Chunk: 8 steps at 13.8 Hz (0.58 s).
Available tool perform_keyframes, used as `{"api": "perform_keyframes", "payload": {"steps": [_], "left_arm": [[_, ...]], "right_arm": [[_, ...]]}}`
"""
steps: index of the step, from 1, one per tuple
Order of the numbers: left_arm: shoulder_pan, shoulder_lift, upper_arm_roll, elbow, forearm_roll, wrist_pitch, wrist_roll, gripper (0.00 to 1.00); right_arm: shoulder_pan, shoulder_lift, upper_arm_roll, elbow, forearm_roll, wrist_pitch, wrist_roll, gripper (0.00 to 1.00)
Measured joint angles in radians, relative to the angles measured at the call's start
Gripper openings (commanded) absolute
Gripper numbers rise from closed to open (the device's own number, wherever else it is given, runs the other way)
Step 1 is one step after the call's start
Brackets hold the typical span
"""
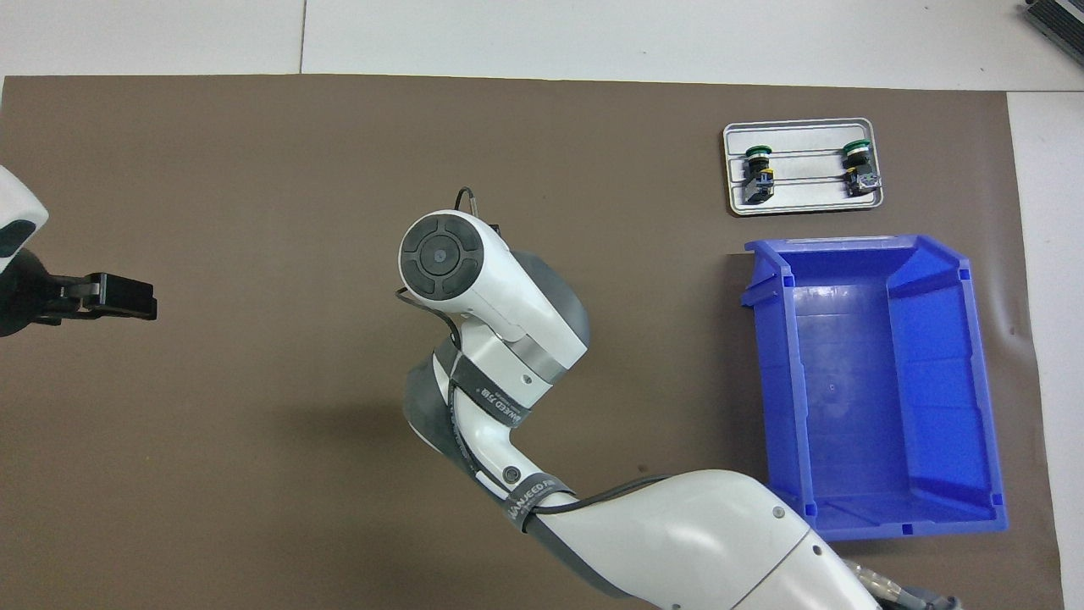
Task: Place and press button with both arms
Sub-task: 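Carry the button with the right gripper toward the table center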
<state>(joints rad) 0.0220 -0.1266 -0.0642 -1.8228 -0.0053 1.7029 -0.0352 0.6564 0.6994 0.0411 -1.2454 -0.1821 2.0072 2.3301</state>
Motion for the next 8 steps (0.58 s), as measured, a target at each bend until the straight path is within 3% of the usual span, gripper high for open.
{"api": "perform_keyframes", "payload": {"steps": [4,8], "left_arm": [[0.0,0.0,-0.004,0.0,0.0,0.003,0.04,1.0],[-0.002,0.0,-0.011,-0.001,0.0,0.022,0.248,1.0]], "right_arm": [[0.005,0.007,0.001,-0.051,0.005,0.042,0.019,0.0],[0.005,0.004,0.001,-0.12,0.016,0.109,0.029,0.0]]}}
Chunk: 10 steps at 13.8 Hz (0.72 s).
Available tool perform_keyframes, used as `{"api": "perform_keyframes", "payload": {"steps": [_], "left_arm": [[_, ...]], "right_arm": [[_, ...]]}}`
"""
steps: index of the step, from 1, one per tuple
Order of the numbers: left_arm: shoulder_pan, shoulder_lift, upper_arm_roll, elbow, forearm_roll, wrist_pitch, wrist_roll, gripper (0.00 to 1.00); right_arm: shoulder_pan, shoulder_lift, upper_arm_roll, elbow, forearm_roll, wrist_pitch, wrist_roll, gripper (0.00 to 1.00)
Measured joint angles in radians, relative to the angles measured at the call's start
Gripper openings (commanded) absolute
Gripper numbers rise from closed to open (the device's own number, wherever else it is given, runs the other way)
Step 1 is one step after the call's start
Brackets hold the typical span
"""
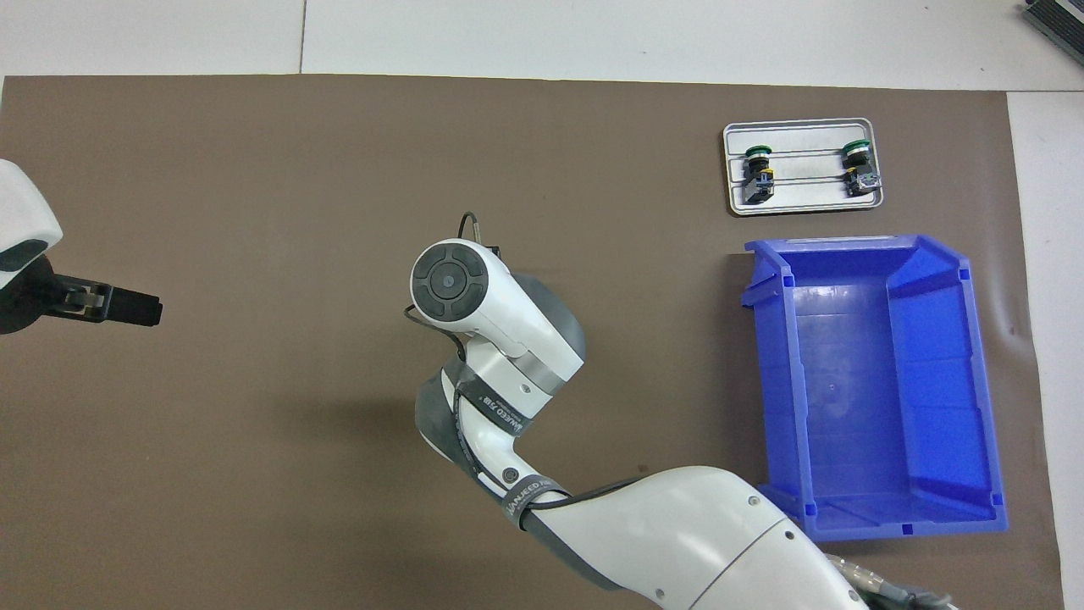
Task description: Place and press button with both arms
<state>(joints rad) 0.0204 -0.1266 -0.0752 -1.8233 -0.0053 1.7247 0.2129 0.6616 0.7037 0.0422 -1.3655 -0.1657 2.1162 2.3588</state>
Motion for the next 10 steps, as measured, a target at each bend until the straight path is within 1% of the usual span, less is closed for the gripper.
{"api": "perform_keyframes", "payload": {"steps": [1,2,3,4,5,6,7,8,10], "left_arm": [[0.0,0.0,-0.001,0.0,0.0,0.003,0.067,1.0],[0.0,0.0,-0.002,0.0,0.0,0.005,0.134,1.0],[-0.001,0.0,-0.003,-0.001,0.0,0.008,0.212,1.0],[-0.001,0.0,-0.003,-0.001,0.0,0.009,0.297,1.0],[-0.001,0.0,-0.004,-0.002,0.0,0.01,0.372,1.0],[-0.001,0.0,-0.005,-0.003,0.0,0.011,0.427,0.99],[-0.002,0.0,-0.007,-0.006,-0.008,0.011,0.477,0.96],[-0.006,0.0,-0.01,-0.01,-0.029,0.016,0.528,0.89],[-0.022,0.001,-0.014,-0.036,-0.079,0.051,0.64,0.88]], "right_arm": [[0.0,-0.002,0.001,-0.016,0.016,0.02,0.001,0.39],[0.0,-0.005,0.001,-0.028,0.031,0.03,0.002,0.61],[0.0,-0.008,0.001,-0.036,0.042,0.03,0.003,0.77],[0.0,-0.012,0.001,-0.04,0.05,0.03,0.004,0.89],[0.0,-0.016,0.001,-0.043,0.057,0.03,0.004,0.95],[0.0,-0.02,0.001,-0.045,0.062,0.03,0.004,0.98],[0.0,-0.024,0.001,-0.046,0.063,0.03,0.004,0.99],[0.0,-0.03,0.001,-0.047,0.063,0.03,0.004,0.99],[-0.005,-0.056,0.0,-0.047,0.063,0.03,0.004,0.99]]}}
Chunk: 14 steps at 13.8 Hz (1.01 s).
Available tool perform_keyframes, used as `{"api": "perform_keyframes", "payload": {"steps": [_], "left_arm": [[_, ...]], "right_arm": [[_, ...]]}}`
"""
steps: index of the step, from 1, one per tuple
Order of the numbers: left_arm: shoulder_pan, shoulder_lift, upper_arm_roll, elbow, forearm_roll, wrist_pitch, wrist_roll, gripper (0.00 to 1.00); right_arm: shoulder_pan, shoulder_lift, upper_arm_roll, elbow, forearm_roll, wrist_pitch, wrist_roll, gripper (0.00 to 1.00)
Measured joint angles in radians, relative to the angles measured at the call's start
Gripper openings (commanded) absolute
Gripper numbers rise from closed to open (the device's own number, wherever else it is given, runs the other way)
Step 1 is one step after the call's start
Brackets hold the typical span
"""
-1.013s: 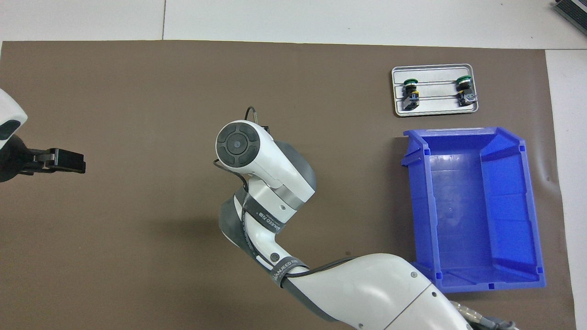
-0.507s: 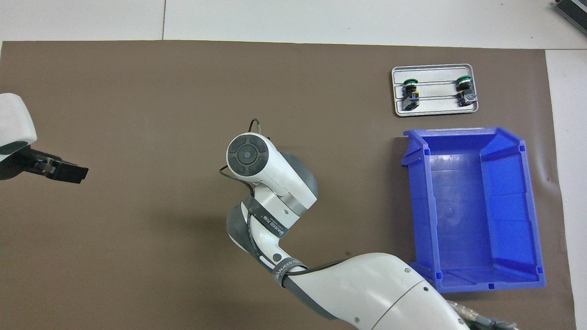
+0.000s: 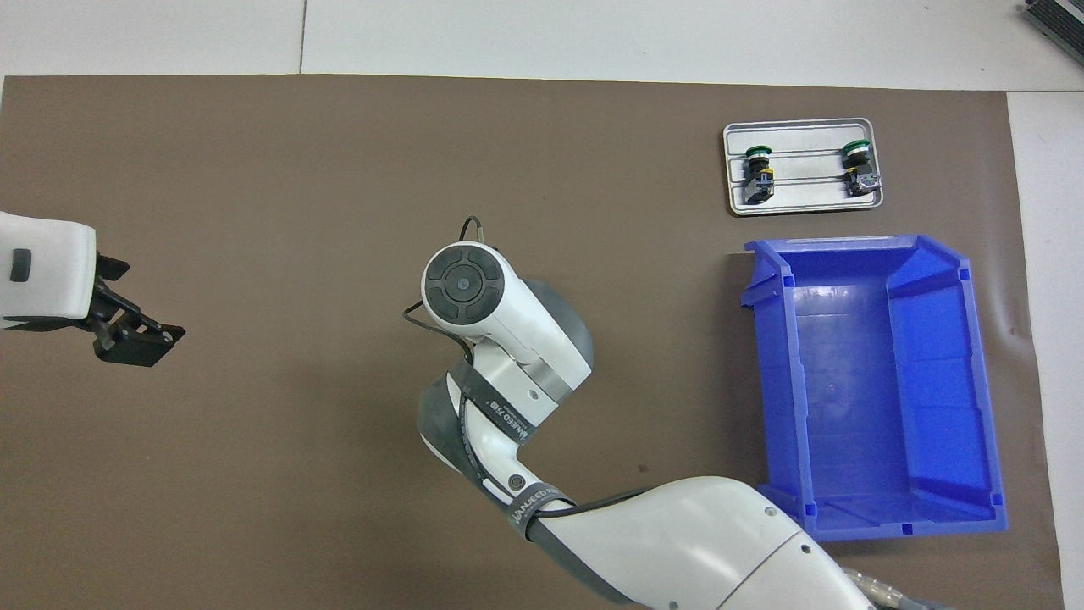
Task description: Place and press button with both arms
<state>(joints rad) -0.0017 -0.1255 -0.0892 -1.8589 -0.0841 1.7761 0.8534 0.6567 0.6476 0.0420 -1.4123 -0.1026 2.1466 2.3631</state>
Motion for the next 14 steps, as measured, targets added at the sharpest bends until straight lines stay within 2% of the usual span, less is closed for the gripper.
{"api": "perform_keyframes", "payload": {"steps": [2,3,5,9,14], "left_arm": [[-0.041,0.011,-0.001,-0.029,-0.028,0.043,0.089,0.86],[-0.076,0.024,-0.002,-0.041,-0.033,0.072,0.103,0.81],[-0.153,0.07,-0.005,-0.055,-0.035,0.13,0.11,0.8],[-0.271,0.177,-0.006,-0.058,-0.036,0.261,0.112,0.81],[-0.372,0.232,-0.004,-0.033,-0.037,0.325,0.063,0.81]], "right_arm": [[-0.014,-0.043,0.0,-0.01,0.005,-0.001,-0.013,0.99],[-0.028,-0.073,-0.001,-0.027,0.017,-0.001,-0.042,0.99],[-0.074,-0.145,-0.002,-0.081,0.032,-0.002,-0.127,0.99],[-0.199,-0.309,-0.003,-0.207,0.042,-0.035,-0.396,0.99],[-0.319,-0.442,-0.003,-0.269,0.047,-0.135,-0.725,0.99]]}}
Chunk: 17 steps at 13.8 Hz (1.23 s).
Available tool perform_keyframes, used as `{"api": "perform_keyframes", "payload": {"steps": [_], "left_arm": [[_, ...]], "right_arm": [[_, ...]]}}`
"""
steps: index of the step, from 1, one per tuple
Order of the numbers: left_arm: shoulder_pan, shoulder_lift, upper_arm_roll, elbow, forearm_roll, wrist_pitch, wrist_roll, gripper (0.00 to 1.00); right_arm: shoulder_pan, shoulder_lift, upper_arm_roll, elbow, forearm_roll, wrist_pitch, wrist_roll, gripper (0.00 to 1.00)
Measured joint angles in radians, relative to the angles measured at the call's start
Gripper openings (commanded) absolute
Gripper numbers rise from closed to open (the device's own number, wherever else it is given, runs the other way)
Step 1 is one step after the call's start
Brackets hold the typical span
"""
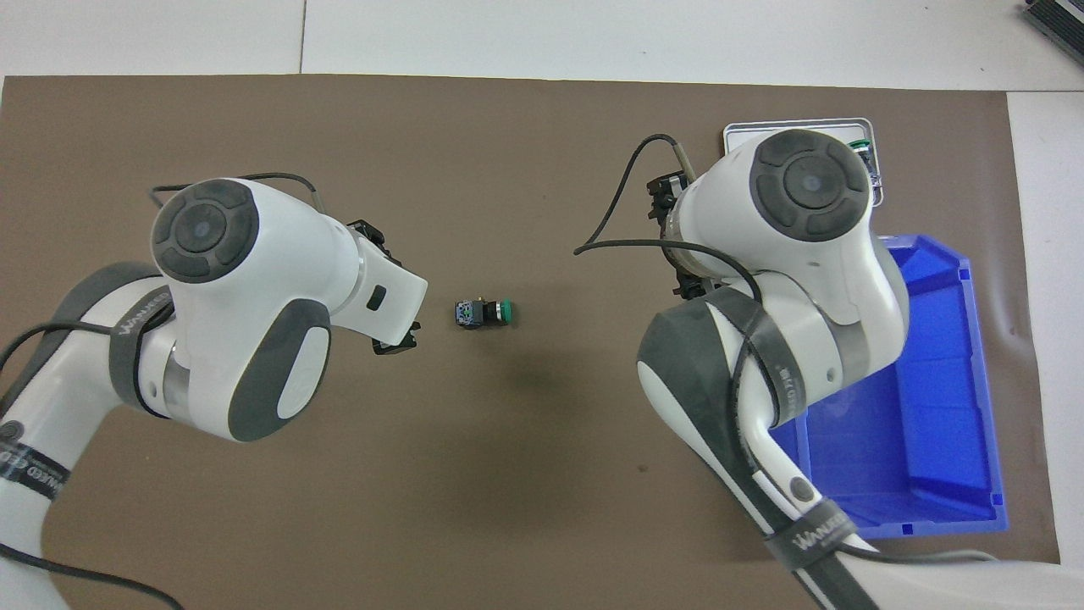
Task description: Place and press button with both arms
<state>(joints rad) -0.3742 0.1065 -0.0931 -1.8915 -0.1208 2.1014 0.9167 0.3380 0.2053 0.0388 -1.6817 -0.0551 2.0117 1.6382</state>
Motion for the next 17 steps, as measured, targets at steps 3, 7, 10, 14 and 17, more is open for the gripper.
{"api": "perform_keyframes", "payload": {"steps": [3,7,10,14,17], "left_arm": [[-0.07,0.067,0.002,0.058,0.023,0.006,-0.069,0.81],[-0.13,0.232,0.003,0.191,0.105,0.007,-0.195,0.81],[-0.133,0.301,0.007,0.219,0.136,0.013,-0.214,0.81],[-0.135,0.317,0.009,0.217,0.156,0.047,-0.246,0.81],[-0.151,0.332,0.008,0.186,0.158,0.09,-0.265,0.81]], "right_arm": [[-0.067,-0.09,0.0,-0.07,0.044,-0.022,-0.251,0.99],[-0.166,-0.188,-0.001,-0.132,0.051,-0.107,-0.635,0.99],[-0.241,-0.201,-0.003,-0.136,0.051,-0.123,-0.944,1.0],[-0.313,-0.203,-0.01,-0.121,0.051,-0.154,-1.238,1.0],[-0.325,-0.205,-0.01,-0.072,0.051,-0.227,-1.344,1.0]]}}
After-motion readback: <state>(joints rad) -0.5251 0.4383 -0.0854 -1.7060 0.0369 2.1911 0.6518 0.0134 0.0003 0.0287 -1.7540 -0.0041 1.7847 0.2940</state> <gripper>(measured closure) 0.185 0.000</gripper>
